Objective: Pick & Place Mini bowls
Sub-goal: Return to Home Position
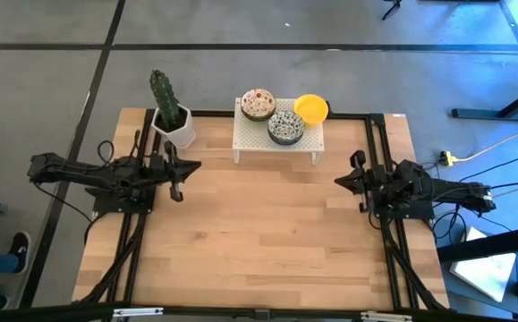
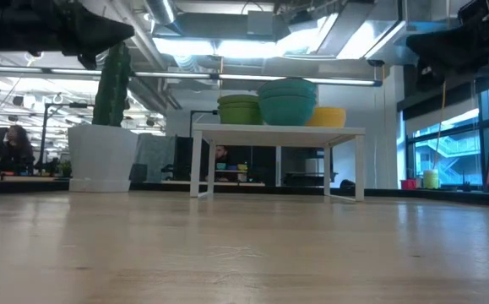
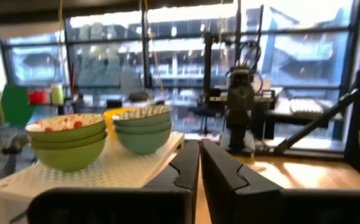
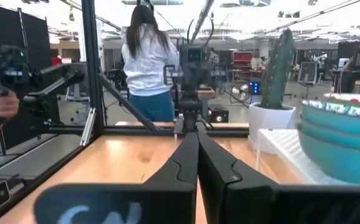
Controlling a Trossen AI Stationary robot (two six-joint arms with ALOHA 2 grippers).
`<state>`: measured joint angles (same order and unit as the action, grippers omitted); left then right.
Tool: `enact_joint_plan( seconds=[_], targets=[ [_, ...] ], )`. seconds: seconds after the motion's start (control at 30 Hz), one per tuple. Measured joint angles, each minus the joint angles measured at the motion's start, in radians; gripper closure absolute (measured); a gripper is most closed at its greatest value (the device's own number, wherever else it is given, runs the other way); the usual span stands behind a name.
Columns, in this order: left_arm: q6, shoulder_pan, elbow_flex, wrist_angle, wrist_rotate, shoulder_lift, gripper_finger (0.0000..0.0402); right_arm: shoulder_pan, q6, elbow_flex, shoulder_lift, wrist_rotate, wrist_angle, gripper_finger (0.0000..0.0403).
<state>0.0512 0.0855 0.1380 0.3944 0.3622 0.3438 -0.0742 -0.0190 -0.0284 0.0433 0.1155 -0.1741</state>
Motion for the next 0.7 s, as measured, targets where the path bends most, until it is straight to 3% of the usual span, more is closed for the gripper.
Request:
enact_joint_plan(
  seconds=[0.13,0.23,0.4,0.6,0.7],
  targets=[
    [0.008,0.0,-0.102,0.212,-0.016,-0.003,0.0394,0.0,0.004,-0.048,0.0,0.001,0.042,0.0397],
    [0.014,0.0,-0.13,0.25,-0.015,-0.018,0.0397,0.0,0.032,-0.078,0.0,0.03,0.107,0.0397],
    [0.017,0.014,-0.126,0.141,-0.023,-0.09,0.0398,0.0,0.05,-0.087,0.0,0.035,0.198,0.0396],
    [0.05,0.039,-0.126,-0.073,0.058,-0.273,0.0399,0.0,0.03,-0.087,0.0,0.035,0.218,0.0389],
    [0.053,0.048,-0.125,-0.159,0.047,-0.344,0.0397,0.0,0.036,-0.087,-0.001,0.039,0.25,0.0389]
  ],
)
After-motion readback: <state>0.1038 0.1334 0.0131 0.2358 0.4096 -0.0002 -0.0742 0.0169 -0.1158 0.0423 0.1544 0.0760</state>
